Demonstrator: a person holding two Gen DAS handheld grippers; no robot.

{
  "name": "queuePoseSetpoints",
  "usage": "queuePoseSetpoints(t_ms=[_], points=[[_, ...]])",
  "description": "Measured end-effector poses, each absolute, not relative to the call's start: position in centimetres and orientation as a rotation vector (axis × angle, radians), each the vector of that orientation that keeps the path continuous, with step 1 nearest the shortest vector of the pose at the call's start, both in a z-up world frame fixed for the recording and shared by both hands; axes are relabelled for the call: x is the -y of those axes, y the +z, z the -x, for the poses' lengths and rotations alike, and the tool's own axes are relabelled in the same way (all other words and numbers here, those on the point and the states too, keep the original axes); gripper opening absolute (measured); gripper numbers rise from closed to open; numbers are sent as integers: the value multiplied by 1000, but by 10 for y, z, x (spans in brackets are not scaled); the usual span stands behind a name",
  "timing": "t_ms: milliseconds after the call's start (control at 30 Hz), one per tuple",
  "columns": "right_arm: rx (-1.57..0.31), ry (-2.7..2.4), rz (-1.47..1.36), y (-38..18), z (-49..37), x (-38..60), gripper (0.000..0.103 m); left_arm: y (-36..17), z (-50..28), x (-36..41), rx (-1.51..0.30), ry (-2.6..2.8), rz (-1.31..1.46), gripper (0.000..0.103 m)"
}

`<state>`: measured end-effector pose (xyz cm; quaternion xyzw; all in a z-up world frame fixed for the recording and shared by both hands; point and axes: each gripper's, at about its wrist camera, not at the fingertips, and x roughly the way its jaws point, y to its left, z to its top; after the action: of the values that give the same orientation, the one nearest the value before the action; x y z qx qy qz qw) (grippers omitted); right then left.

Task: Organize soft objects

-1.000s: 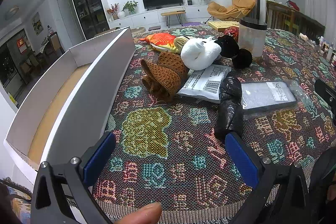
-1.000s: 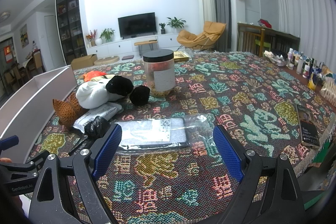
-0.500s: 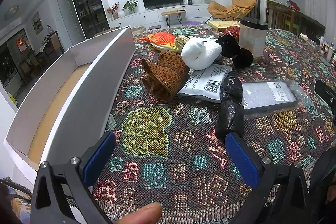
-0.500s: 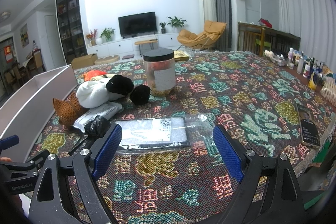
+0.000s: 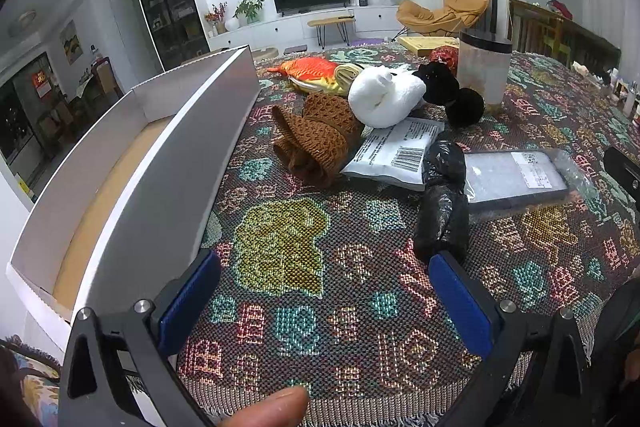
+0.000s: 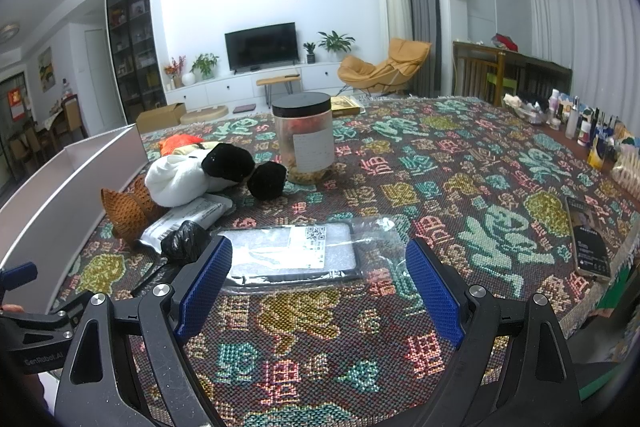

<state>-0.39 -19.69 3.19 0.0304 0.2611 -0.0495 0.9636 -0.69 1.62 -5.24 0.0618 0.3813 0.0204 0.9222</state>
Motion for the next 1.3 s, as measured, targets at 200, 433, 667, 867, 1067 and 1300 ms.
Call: queuePoseSetpoints(t_ms=[200, 433, 667, 867, 1067, 1300], points=[[-528, -100, -62, 32, 4, 198, 90, -53, 7, -16, -784, 42, -126, 103], [-529, -100, -62, 32, 4, 198, 90, -53, 7, -19, -786, 44, -125, 103], [-529, -100, -64, 32, 4, 198, 90, -54, 7, -21, -788, 44, -126, 103], [-529, -99, -65, 32, 4, 198, 90, -55, 8, -21, -789, 44, -126, 103], [-529, -99, -65, 32, 4, 198, 90, -55, 7, -21, -789, 44, -127, 103], [-529, -99, -66, 32, 4, 199, 90, -55, 7, -21, -790, 46, -126, 103]])
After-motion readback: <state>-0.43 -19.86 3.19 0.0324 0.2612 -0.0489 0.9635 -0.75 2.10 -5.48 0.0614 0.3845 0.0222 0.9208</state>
